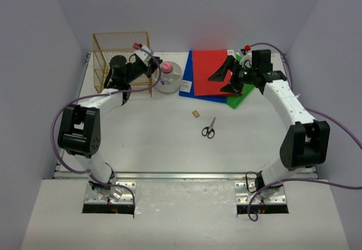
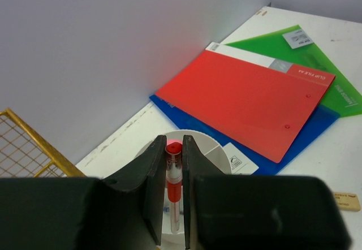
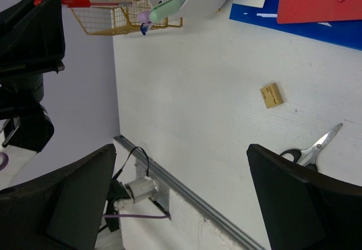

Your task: Organize the desk

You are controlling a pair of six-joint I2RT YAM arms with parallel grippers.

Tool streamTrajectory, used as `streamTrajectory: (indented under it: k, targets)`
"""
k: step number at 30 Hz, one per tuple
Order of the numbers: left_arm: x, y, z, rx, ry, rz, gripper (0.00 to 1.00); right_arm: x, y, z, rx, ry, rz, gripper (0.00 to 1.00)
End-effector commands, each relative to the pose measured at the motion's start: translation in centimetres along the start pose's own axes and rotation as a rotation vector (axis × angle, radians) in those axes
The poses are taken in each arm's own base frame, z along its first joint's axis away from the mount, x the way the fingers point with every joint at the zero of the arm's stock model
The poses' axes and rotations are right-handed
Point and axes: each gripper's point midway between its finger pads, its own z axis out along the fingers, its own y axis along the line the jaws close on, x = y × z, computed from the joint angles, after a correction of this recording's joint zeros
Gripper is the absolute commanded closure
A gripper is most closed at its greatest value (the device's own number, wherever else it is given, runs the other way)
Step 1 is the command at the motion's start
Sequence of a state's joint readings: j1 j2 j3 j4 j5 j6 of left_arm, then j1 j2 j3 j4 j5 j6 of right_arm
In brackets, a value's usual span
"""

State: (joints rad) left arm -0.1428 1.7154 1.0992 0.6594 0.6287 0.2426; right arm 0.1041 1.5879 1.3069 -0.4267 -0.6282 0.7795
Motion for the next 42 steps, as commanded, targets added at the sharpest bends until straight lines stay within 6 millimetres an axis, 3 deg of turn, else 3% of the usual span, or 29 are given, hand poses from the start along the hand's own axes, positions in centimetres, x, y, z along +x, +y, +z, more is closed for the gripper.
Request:
streamTrajectory:
  k: [1, 11, 15, 21, 25, 28, 34, 39, 42]
  targets:
    - [-4.1, 0.0, 0.8, 0.079, -0.143, 0.082, 1.0, -0.3, -0.5, 0.3, -0.003, -0.012, -0.007, 0.01]
    - [-0.6, 0.4, 2.1, 0.118, -0.125, 0.182, 1.0, 0.3, -1.0, 0.7, -0.003, 0.019, -0.002, 0.01]
    - [0.8, 1.0, 2.5, 0.121, -0.113, 0.17, 0.91, 0.4, -1.2, 0.7, -0.001, 0.024, -0.004, 0.01]
    - [2.2, 1.1, 2.7, 0.132, -0.105, 0.182, 0.87, 0.9, -1.9, 1.1, 0.0, 0.044, -0.029, 0.01]
    - [2.9, 0.8, 2.7, 0.141, -0.096, 0.191, 0.75, 1.3, -3.2, 1.2, 0.044, 0.067, -0.095, 0.01]
    - [2.2, 0.8, 2.5, 0.143, -0.106, 0.2, 0.62, 2.0, -4.7, 0.8, 0.104, 0.086, -0.15, 0.01]
    - [-1.0, 1.1, 2.1, 0.128, -0.128, 0.195, 0.5, 3.2, -5.9, -0.2, 0.153, 0.131, -0.264, 0.01]
    - [-8.0, 0.8, 0.2, 0.104, -0.176, 0.164, 0.44, 3.8, -7.1, -0.6, 0.228, 0.175, -0.518, 0.01]
    - [-9.5, 0.2, -1.3, 0.091, -0.151, 0.119, 0.42, 4.1, -7.4, 0.0, 0.255, 0.175, -0.645, 0.12]
